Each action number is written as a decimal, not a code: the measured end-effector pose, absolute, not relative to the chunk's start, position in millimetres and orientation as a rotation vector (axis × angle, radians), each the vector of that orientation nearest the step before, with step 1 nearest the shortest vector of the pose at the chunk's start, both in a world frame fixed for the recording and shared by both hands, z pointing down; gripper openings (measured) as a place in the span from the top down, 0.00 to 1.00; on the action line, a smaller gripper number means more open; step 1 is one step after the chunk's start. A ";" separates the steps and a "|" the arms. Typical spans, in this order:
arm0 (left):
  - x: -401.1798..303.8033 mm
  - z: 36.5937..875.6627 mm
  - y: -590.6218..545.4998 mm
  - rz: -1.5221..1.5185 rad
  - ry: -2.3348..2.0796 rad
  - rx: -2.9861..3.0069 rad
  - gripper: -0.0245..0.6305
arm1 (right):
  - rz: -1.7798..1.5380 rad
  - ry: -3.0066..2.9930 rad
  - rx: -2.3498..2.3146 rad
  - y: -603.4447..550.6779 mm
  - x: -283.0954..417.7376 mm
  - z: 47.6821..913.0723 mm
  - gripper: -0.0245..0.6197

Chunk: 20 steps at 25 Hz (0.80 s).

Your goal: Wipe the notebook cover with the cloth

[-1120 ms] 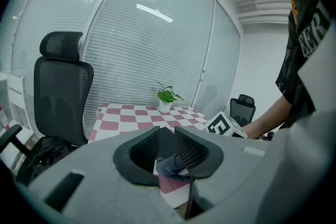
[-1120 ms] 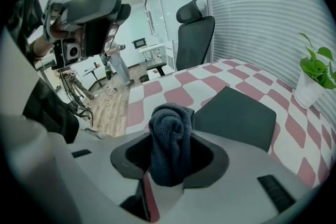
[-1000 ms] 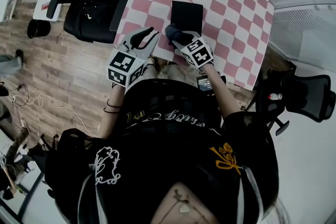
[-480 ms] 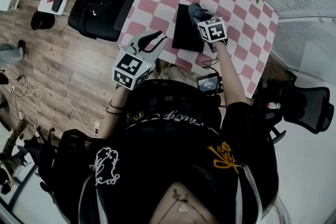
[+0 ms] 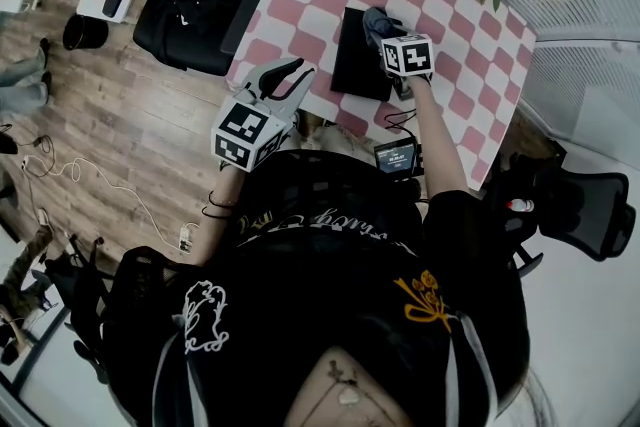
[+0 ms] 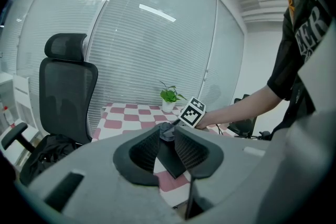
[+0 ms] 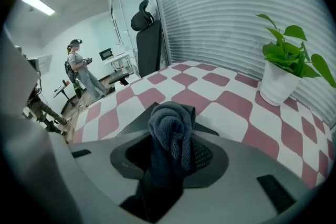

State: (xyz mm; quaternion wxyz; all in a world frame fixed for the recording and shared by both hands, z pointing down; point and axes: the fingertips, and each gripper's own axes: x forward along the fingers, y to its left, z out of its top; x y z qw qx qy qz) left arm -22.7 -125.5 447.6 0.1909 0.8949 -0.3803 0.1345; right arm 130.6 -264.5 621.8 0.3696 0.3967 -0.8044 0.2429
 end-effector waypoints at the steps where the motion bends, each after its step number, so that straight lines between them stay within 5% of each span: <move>1: -22.7 447.1 -126.5 0.374 -1.068 2.512 0.84 | 0.629 -2.067 1.016 -261.2 130.0 622.1 0.75; 20: 1.1 451.8 -129.6 0.381 -0.934 2.567 0.84 | 0.612 -2.132 0.868 -142.0 110.2 620.3 0.75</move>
